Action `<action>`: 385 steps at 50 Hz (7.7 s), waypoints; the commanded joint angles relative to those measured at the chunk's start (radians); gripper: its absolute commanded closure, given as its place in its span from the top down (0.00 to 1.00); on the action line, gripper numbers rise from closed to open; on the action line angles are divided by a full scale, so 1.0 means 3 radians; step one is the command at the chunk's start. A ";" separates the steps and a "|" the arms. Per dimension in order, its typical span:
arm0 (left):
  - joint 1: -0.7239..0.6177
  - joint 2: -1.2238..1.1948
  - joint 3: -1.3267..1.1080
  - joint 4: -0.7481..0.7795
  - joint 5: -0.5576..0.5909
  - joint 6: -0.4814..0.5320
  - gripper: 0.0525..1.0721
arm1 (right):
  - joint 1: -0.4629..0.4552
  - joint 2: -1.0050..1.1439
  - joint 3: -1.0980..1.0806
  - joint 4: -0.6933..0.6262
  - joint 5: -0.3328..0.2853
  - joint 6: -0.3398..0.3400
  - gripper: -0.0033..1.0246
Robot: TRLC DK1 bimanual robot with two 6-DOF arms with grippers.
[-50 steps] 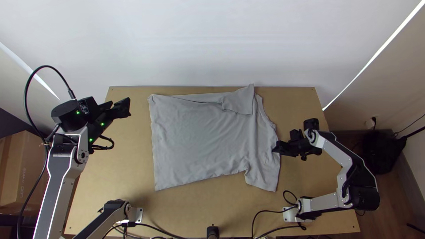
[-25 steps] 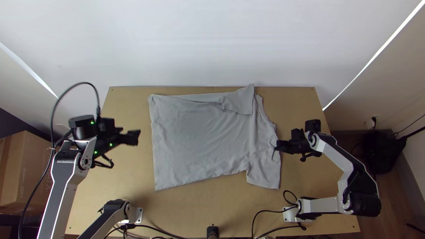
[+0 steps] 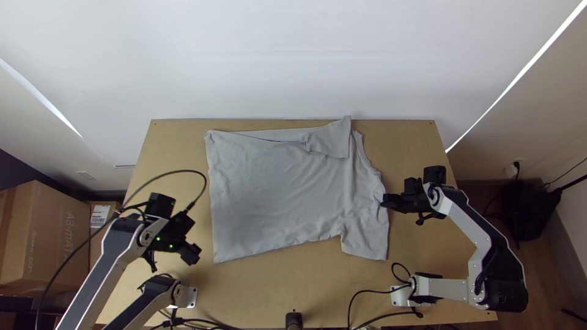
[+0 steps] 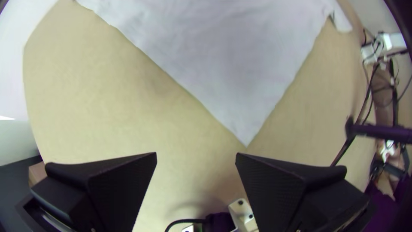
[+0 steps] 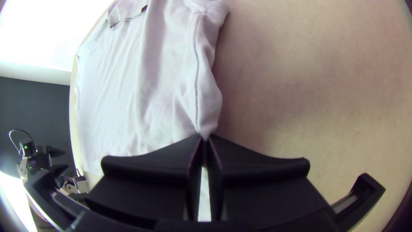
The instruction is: Fold the t-shirt
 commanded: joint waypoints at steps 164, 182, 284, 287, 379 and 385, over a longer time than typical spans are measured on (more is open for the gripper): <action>0.0256 -0.0067 0.2749 0.3342 -0.0864 -0.1370 0.02 | -0.0221 -0.2402 0.2213 0.1411 0.0351 0.1126 0.03; 0.0266 -0.0854 0.2749 0.2867 -0.0828 -0.1891 0.02 | 0.0096 -0.2775 0.2550 0.1047 0.0351 0.1535 0.03; 0.0813 0.3139 0.1630 0.4661 -0.0010 -0.2198 0.02 | 0.0546 0.1903 0.1824 0.2520 0.0668 0.1540 0.03; 0.0803 0.3211 0.1717 0.4610 -0.0010 -0.2203 0.02 | 0.0541 0.2021 0.2024 0.2356 0.0668 0.1555 0.03; 0.0813 0.2556 0.0418 0.4058 0.0215 -0.2219 0.12 | 0.0668 0.0845 0.0735 0.1047 0.0617 0.1627 0.25; 0.0880 0.2388 0.0331 0.4058 0.0210 -0.2229 0.43 | 0.0638 0.0615 0.0587 0.1047 0.0617 0.1632 0.56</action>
